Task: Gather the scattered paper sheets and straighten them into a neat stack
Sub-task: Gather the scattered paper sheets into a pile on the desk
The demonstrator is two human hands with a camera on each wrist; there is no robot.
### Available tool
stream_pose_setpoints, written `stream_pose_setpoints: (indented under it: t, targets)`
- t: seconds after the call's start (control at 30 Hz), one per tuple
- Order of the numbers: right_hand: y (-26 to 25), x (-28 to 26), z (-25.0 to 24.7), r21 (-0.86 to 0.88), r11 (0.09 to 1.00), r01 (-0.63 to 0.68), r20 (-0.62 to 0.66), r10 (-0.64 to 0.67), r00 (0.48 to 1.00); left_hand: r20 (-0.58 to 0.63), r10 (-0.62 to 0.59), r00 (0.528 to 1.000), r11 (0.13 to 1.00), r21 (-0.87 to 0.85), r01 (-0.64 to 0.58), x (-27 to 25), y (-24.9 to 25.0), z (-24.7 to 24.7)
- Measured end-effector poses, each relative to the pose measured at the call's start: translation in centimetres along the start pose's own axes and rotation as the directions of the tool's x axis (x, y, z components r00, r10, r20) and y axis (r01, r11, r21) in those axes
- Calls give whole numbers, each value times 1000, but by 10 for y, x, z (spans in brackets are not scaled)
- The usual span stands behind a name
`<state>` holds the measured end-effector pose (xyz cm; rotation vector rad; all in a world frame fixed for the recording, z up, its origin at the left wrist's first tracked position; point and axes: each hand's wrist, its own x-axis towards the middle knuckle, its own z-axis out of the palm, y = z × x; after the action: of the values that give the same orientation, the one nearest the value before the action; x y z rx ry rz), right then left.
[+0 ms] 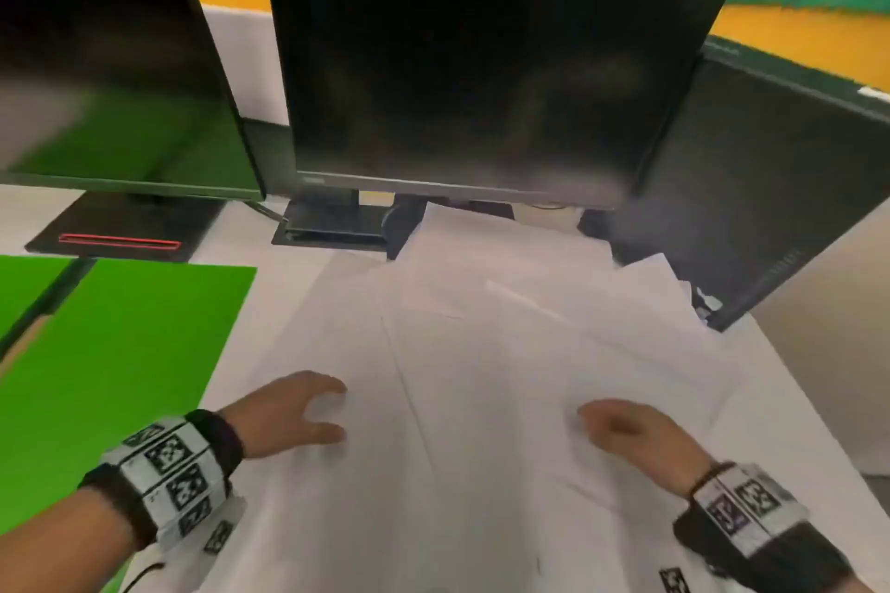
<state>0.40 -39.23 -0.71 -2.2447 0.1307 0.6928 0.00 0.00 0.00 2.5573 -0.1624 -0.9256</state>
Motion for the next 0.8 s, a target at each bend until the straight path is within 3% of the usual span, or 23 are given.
stream_pose_setpoints:
  t: [0.1, 0.2, 0.3, 0.37, 0.53, 0.7, 0.8]
  targets:
    - [-2, 51, -22, -269, 963, 11, -235, -77, 969, 9, 7, 1000, 999, 50, -8, 29, 17, 5]
    - [-8, 90, -32, -377, 926, -22, -240, -75, 968, -60, -5, 998, 982, -187, -6, 53, 30, 13]
    - [-7, 110, -25, -566, 808, -163, -199, 58, 978, -107, -46, 993, 807, -590, -27, 72, 38, 22]
    - [-7, 112, -17, -661, 714, -233, -256, 77, 964, -111, -37, 993, 667, -742, -58, 79, 43, 28]
    - [-15, 111, 4, -607, 770, -198, -226, 72, 971, -147, -65, 987, 469, -878, -99, 92, 56, 48]
    - [-34, 99, 19, -629, 772, -85, -128, 6, 992, -224, -130, 966, 374, -913, -162, 83, 49, 49]
    - [-38, 97, 17, -652, 756, -57, -198, -98, 975, -242, -140, 960, 329, -926, -185, 75, 31, 49]
